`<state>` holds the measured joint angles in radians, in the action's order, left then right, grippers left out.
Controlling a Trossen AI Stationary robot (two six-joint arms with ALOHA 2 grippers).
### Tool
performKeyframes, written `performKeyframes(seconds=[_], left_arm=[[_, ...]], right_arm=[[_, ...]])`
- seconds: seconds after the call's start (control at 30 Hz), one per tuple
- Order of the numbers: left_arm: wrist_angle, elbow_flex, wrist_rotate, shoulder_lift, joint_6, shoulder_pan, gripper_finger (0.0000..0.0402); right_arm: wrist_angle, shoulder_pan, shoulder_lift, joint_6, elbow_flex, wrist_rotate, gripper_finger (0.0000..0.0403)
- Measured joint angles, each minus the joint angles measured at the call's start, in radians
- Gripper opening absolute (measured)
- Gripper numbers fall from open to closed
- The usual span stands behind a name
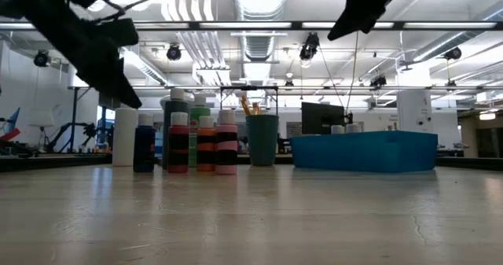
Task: Pick & Place Paint Supplies
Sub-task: Put the small blue paint bottle into the blue bin
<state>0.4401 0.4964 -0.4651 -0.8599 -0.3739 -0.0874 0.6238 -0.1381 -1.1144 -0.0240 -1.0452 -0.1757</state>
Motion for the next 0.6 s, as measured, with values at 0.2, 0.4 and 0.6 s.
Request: performKeyframes(seconds=[0.2, 0.4, 0.6], left_arm=[[-0.136, -0.130, 0.019, 0.042, -0.040, -0.005, 0.0181], [-0.010, -0.104, 0.009, 0.138, -0.064, -0.015, 0.0181], [-0.012, -0.091, -0.047, 0.171, 0.026, -0.015, 0.0181]], right_arm=[[0.020, 0.000, 0.001, 0.001, 0.002, 0.000, 0.0008], [0.024, -0.004, 0.001, 0.001, 0.002, -0.008, 0.0008], [0.019, -0.032, 0.001, -0.001, 0.002, -0.009, 0.0008]])
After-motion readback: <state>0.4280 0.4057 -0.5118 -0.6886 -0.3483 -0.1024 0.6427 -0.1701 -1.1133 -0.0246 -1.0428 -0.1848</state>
